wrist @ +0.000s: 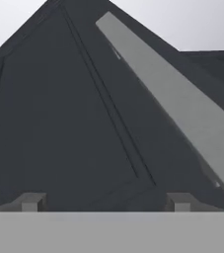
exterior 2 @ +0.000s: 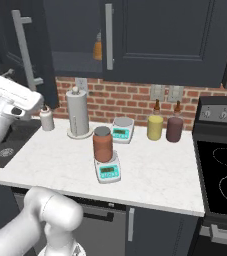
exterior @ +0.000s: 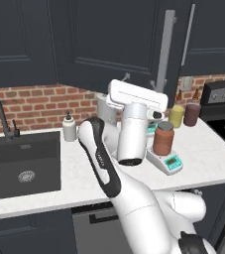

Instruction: Pick the honey bottle and place it on the digital scale for weighing, and close the cabinet.

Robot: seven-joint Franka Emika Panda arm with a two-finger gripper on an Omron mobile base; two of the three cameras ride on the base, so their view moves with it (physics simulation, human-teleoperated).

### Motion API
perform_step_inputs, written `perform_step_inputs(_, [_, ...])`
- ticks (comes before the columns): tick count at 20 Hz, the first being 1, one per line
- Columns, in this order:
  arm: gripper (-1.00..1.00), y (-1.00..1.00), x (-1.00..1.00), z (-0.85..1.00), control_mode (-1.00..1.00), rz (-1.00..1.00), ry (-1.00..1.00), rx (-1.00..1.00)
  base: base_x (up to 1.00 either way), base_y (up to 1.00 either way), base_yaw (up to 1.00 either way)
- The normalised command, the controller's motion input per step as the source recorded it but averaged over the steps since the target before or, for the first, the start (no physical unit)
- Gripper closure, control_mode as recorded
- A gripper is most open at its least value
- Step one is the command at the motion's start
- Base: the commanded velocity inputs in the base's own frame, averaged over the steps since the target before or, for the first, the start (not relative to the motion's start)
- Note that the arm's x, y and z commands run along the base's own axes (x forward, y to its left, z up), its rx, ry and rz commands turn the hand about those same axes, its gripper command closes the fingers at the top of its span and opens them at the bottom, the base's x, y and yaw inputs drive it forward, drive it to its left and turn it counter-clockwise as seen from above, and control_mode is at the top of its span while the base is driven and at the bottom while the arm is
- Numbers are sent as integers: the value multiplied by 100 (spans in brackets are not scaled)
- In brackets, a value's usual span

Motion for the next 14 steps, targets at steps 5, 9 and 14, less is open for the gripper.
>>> perform_step_inputs(5, [-100,-66,56,-1,-100,0,-2,7,0,0,0])
perform_step_inputs(9, [-100,-60,50,0,-100,0,-2,8,0,0,0])
perform_step_inputs(14, [-100,-60,52,0,-100,0,0,8,0,0,0])
